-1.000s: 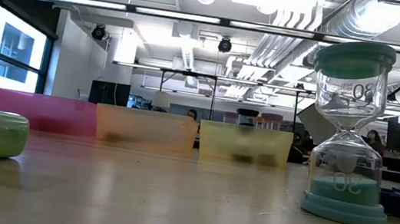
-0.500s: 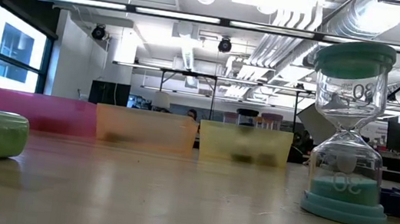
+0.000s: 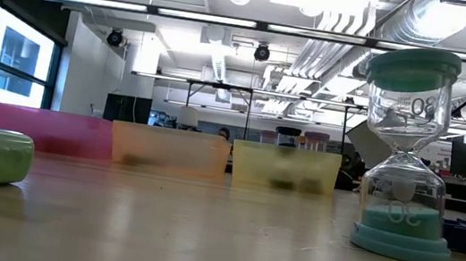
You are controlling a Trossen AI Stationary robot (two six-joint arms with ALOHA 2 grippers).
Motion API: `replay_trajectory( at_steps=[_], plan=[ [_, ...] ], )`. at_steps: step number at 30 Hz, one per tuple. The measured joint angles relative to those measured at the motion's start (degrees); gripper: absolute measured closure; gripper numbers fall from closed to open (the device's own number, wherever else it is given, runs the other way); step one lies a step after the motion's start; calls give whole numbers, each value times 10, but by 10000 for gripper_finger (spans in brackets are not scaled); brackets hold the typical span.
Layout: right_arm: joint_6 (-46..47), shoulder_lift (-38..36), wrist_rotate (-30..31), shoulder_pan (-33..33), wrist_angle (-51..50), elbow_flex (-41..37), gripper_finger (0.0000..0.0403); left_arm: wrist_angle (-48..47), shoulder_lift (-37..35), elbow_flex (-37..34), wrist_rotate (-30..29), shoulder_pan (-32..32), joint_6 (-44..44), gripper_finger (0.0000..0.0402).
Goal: Pick & Place Office items
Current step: Put the pink charger adapter into the red bin
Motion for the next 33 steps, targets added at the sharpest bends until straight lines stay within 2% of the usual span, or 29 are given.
replay_trajectory(
  at_steps=[6,15,33],
  plan=[
    [45,1,-59,-23,-6,0,266,0,0,0,0,0,12,46],
    [73,9,-106,-37,-21,0,266,37,0,0,0,0,25,46],
    [53,12,-90,-43,-18,0,266,36,15,0,0,-2,77,46]
  ],
)
